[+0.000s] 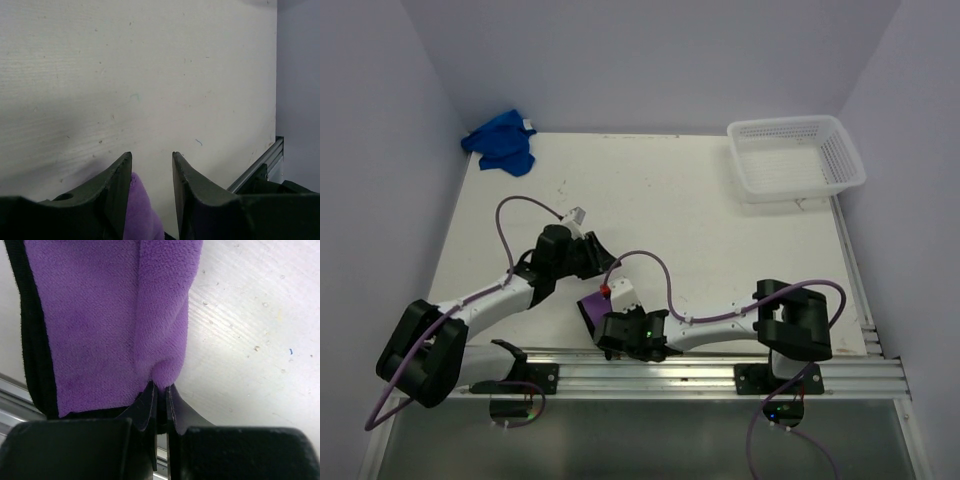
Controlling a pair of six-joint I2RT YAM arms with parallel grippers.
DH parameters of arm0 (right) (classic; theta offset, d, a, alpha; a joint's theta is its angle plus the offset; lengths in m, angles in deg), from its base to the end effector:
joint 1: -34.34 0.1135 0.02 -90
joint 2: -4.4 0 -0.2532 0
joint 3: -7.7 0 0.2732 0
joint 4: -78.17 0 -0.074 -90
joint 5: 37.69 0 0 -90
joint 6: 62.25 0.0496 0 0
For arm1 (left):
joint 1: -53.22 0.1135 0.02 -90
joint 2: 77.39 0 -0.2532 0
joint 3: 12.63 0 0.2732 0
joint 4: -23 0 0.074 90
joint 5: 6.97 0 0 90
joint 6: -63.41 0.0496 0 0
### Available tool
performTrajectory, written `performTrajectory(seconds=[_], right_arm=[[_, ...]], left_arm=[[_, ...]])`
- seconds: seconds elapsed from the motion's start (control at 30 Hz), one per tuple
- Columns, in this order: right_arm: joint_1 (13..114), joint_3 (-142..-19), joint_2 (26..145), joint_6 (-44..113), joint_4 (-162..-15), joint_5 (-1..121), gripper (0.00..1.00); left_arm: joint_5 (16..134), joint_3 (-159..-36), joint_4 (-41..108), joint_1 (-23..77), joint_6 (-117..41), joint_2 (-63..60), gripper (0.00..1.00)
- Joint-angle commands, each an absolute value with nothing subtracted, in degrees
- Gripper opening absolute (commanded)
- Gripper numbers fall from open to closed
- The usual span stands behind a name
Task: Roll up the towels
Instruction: Roll the towel
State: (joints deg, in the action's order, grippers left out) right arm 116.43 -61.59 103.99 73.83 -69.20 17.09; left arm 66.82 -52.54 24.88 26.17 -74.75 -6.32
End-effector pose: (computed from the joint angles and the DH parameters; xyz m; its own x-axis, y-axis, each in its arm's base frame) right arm 0.0765 0.3429 0.1233 -0.6418 -0.3436 -0.6856 -0.4480 0.8936 -0.0284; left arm 0.2374 -0.1368 0.1453 -0.8045 -0.3925 -0.4458 0.0686 0.6842 -0.7261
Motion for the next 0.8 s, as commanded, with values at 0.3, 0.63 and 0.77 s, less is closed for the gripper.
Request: performTrajectory(seconds=[0.3, 0.63, 0.77], right_arm=[[117.66, -65.55, 107.85, 71.87, -63.21, 11.18, 0.00], [117.58, -64.49, 107.15, 72.66, -65.93, 11.27, 0.00], [117.66, -64.58, 107.32, 72.66, -66.55, 11.09, 0.00]], left_arm=[[61.93, -63.28, 48.86, 26.32, -67.20, -7.25, 0.51], [58.50, -62.14, 51.51, 25.62, -67.28, -10.85, 0.61], [59.12, -62.05, 50.90, 23.69, -67.46, -9.01, 0.62]])
